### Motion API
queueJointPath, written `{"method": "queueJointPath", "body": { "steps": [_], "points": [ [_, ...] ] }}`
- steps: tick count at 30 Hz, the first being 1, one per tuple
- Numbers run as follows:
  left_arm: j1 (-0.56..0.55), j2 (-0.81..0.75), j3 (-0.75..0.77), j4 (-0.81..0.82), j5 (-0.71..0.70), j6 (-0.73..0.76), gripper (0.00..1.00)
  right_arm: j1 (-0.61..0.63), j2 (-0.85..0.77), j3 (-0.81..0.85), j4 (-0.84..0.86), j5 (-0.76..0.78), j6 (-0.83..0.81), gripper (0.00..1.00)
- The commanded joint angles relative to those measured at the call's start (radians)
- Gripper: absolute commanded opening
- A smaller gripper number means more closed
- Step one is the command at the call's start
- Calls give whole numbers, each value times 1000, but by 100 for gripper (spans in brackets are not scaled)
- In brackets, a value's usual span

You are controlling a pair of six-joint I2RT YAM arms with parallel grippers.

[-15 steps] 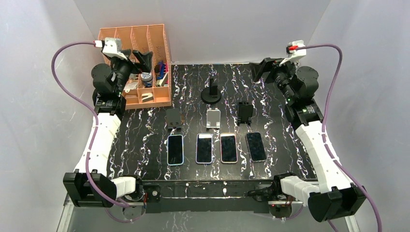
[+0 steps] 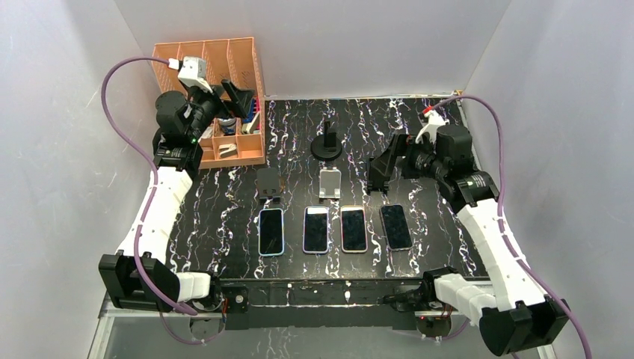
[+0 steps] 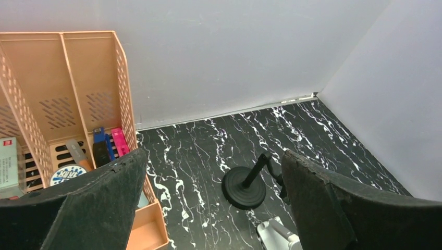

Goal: Place the phone on the phone stand

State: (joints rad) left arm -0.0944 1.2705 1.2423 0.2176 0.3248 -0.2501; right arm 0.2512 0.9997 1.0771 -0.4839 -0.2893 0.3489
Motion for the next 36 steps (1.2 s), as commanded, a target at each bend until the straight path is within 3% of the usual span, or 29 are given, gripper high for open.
{"method": "queueJointPath", "body": {
  "steps": [1,5,9,22,36],
  "points": [
    [1,-31,-39,77,54,6,98,8,25,-13,-141,41,51,99],
    [1,-82,-134,214,9,22,98,7,77,-23,-262,132,22,99],
    [1,-51,-155,211,27,8,98,7,174,-86,-351,123,37,99],
    [1,29,-143,173,101,17,98,8,298,-259,-218,352,110,99],
    [0,55,-166,170,114,41,98,46,451,-305,-130,337,103,99]
  ]
}}
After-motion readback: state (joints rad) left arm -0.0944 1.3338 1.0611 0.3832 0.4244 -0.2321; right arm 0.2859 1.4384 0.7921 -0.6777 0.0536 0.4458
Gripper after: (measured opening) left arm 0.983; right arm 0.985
